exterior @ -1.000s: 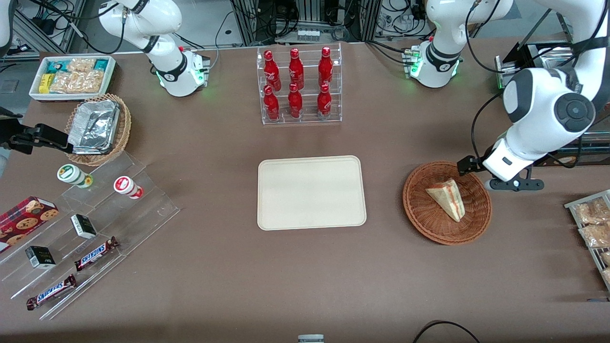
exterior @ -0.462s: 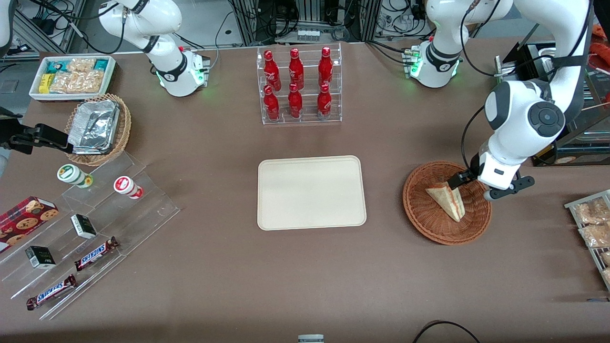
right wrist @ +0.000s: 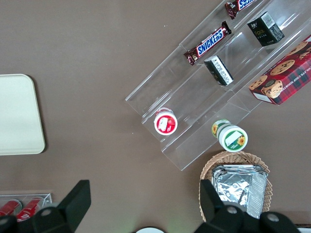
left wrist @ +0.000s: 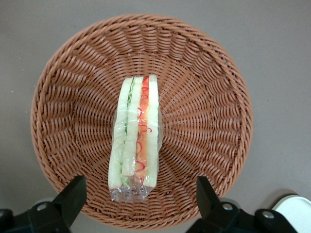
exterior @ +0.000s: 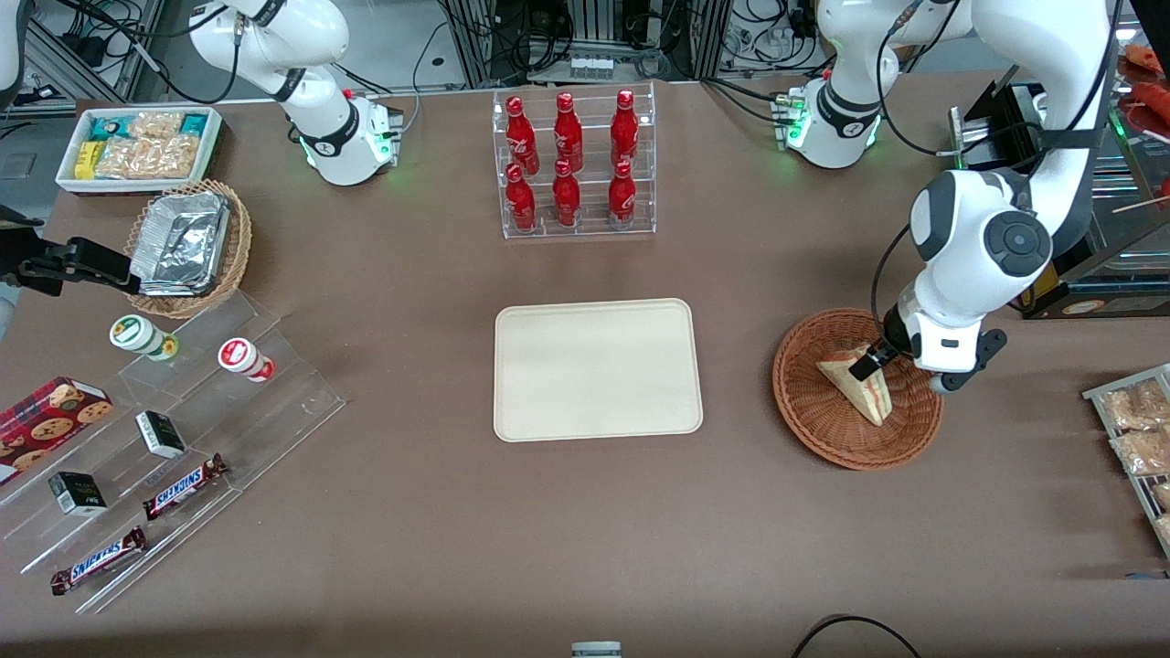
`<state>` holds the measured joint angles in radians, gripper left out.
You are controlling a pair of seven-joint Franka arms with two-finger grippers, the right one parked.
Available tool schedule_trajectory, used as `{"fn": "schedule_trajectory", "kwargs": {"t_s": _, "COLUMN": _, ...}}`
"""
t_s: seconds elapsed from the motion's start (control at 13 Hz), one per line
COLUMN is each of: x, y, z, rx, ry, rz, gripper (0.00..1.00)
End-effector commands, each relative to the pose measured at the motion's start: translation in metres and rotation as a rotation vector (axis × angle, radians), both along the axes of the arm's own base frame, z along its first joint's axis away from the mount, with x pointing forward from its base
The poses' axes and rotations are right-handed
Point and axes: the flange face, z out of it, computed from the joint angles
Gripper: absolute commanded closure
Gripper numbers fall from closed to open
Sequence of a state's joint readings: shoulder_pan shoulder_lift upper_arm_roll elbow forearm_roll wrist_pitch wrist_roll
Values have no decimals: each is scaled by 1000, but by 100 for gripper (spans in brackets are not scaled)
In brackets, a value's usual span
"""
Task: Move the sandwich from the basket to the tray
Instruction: 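Lower the open left gripper around the sandwich's upright edge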
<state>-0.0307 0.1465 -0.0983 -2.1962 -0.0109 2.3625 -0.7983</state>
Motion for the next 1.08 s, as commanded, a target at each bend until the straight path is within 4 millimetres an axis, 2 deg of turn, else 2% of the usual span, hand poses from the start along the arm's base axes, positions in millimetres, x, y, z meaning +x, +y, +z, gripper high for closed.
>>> {"fn": "schedule_trajectory", "kwargs": {"t_s": 0.0, "x": 1, "y": -1, "z": -8, "rx": 23, "ry": -2, "rz": -9, "gripper": 0}}
{"fn": "schedule_trajectory", "kwargs": {"t_s": 1.0, "x": 6, "y": -3, "z": -60, "rx": 35, "ry": 17, "rz": -30, "gripper": 0}}
